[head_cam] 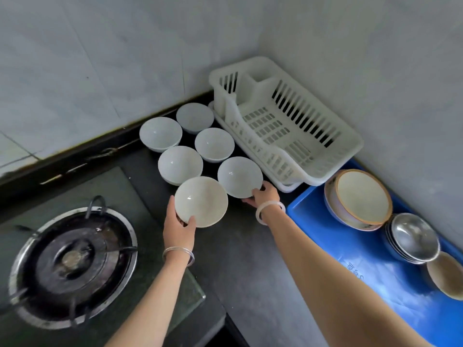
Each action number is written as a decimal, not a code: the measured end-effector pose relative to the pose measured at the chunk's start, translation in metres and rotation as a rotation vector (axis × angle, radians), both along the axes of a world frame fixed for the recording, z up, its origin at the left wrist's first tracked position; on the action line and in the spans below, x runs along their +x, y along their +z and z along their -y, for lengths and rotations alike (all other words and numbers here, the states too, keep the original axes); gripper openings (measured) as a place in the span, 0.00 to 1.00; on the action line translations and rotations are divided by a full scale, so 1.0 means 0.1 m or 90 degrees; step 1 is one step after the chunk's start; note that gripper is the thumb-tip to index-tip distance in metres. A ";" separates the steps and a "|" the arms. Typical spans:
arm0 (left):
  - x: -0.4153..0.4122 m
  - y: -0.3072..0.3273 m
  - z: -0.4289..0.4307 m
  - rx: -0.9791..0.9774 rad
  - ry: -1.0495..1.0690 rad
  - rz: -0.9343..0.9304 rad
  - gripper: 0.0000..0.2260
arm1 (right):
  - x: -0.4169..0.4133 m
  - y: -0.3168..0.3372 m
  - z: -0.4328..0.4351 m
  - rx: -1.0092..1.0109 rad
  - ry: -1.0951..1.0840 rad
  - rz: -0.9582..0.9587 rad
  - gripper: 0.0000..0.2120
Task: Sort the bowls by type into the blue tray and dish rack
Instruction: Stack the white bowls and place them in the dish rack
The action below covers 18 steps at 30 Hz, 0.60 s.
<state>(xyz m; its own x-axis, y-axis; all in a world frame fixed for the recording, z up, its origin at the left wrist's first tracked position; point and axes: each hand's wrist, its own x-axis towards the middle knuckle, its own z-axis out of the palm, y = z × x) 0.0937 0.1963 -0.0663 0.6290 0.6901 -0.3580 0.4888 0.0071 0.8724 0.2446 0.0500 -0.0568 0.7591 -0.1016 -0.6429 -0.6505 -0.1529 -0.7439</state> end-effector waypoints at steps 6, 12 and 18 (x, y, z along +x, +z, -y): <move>-0.01 -0.03 -0.03 -0.090 0.029 0.054 0.30 | -0.17 0.22 0.11 0.041 -0.059 0.074 0.23; -0.01 -0.05 -0.07 -0.193 0.087 0.112 0.21 | -0.33 0.49 0.06 0.033 0.050 0.144 0.17; 0.00 -0.02 -0.11 -0.322 0.155 0.141 0.15 | -0.46 0.60 -0.20 -0.080 0.188 0.100 0.15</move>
<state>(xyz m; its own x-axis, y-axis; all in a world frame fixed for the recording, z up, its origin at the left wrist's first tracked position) 0.0941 0.2073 -0.0684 0.5719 0.6012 -0.5581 0.2283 0.5368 0.8122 0.1984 0.0705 0.0033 0.8562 0.0667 -0.5123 -0.4435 -0.4138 -0.7951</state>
